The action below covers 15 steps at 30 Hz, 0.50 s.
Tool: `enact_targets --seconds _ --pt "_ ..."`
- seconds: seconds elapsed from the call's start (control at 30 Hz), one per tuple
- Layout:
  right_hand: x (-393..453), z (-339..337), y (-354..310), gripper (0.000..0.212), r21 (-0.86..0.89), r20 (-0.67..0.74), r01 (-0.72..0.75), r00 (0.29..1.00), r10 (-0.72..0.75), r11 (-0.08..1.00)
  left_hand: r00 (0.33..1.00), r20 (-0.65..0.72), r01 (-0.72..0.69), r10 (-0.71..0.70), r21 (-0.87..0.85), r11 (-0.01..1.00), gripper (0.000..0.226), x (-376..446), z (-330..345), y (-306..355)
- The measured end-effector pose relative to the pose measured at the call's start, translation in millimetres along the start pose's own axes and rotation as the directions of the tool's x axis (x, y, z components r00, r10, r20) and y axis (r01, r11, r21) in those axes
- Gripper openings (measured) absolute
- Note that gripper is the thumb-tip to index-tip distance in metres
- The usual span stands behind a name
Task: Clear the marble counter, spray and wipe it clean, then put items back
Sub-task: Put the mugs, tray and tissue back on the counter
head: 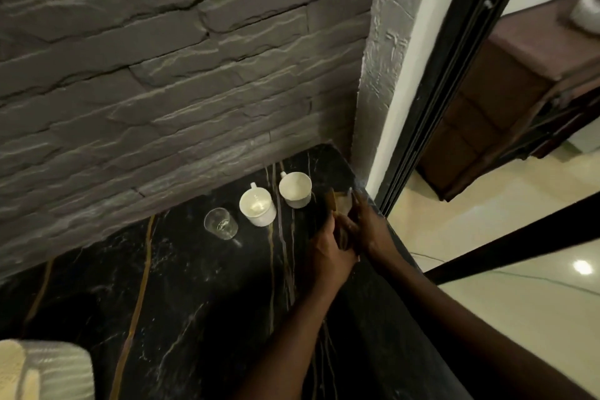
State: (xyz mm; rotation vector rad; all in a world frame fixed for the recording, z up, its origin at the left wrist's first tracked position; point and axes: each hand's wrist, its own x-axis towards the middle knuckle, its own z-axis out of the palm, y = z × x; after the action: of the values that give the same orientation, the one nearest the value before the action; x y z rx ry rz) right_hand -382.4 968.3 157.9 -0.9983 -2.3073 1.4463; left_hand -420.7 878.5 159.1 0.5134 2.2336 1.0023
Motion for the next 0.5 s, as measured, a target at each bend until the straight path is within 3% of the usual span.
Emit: enact_targets --seconds 0.23,0.5 --pt "70.3 -0.6 -0.4 0.06 -0.126 0.054 0.046 0.998 -0.039 0.991 0.999 0.015 0.031 -0.03 -0.064 0.997 0.09 57.3 -2.8 11.3" --pt "109.3 -0.1 0.9 0.061 -0.206 0.11 0.131 0.988 -0.111 0.97 1.0 -0.001 0.01 -0.01 -0.124 0.992 0.086 83.6 -4.3 19.8"
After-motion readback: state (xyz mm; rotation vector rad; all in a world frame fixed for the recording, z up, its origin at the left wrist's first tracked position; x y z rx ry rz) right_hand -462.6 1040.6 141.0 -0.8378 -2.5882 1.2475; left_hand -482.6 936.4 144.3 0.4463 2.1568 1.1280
